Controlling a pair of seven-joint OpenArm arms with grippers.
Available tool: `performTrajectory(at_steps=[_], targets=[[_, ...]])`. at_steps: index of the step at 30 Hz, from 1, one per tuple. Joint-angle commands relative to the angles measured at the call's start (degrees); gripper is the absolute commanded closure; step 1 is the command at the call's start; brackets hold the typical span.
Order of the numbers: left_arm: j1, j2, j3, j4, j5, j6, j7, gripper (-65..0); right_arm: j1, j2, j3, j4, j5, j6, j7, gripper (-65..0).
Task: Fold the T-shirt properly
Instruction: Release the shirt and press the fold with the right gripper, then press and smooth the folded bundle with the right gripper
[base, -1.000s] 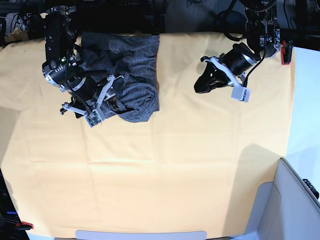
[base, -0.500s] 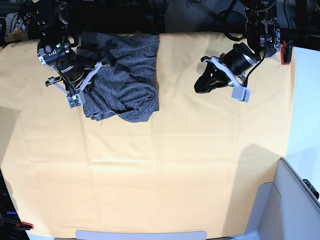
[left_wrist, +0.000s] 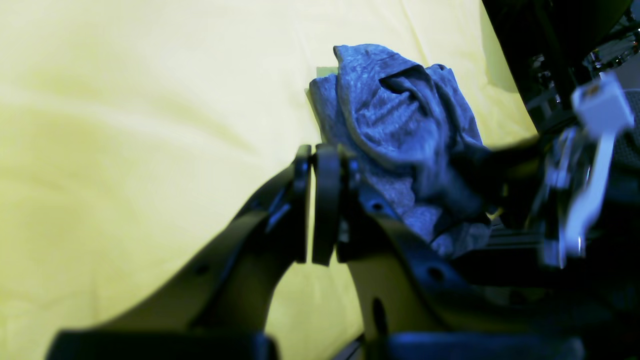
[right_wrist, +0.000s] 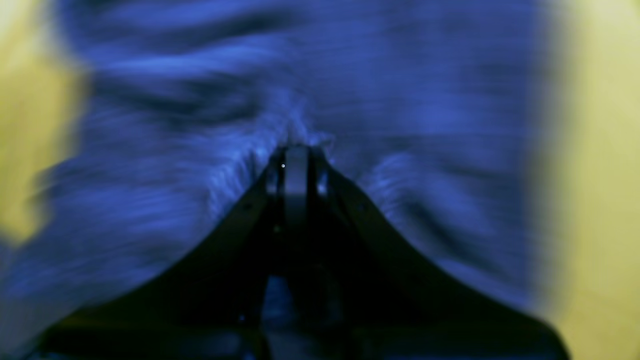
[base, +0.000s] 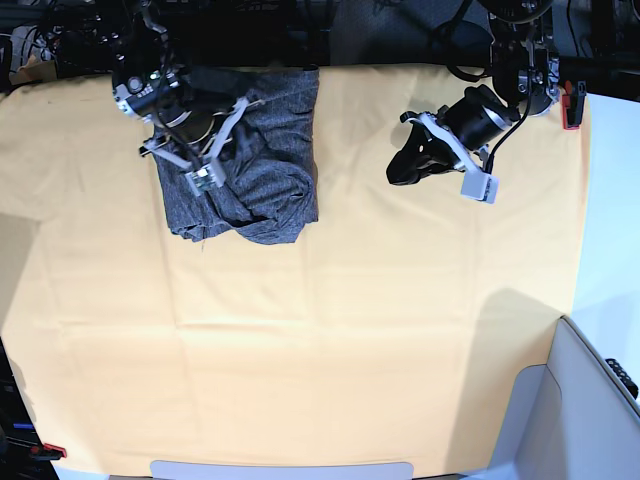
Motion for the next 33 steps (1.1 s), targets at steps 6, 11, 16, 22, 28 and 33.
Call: performTrajectory(at_steps=[6, 11, 16, 22, 28, 33], targets=[[-0.31, -0.35, -0.33, 0.66, -1.03, -0.55, -1.39, -0.4, 2.75, 0.09, -11.22, 1.53, -0.37, -0.05, 0.91, 0.0], [-0.40, -0.35, -0.33, 0.66, -1.03, -0.55, -1.39, -0.4, 6.00, 0.36, -19.48, 1.53, 1.13, -0.05, 1.00, 0.0], [-0.57, -0.43, -0.33, -1.89, -1.03, -0.55, -1.39, -0.4, 9.26, 0.36, -19.57, 1.53, 7.11, -0.13, 1.26, 0.0], [-0.57, -0.43, 0.02, -2.86, -1.03, -0.55, -1.56, -0.4, 13.04, -0.17, -18.25, 1.53, 8.86, -0.49, 1.35, 0.0], [-0.57, -0.43, -0.25, -2.86, -1.03, -0.55, -1.48, -0.4, 12.68, -4.39, -2.78, 1.53, 8.78, -6.20, 1.17, 0.0], [-0.57, -0.43, 0.02, -2.86, -1.03, -0.55, -1.48, -0.4, 13.56, -5.27, 5.40, 1.09, 8.60, -18.24, 1.35, 0.0]])
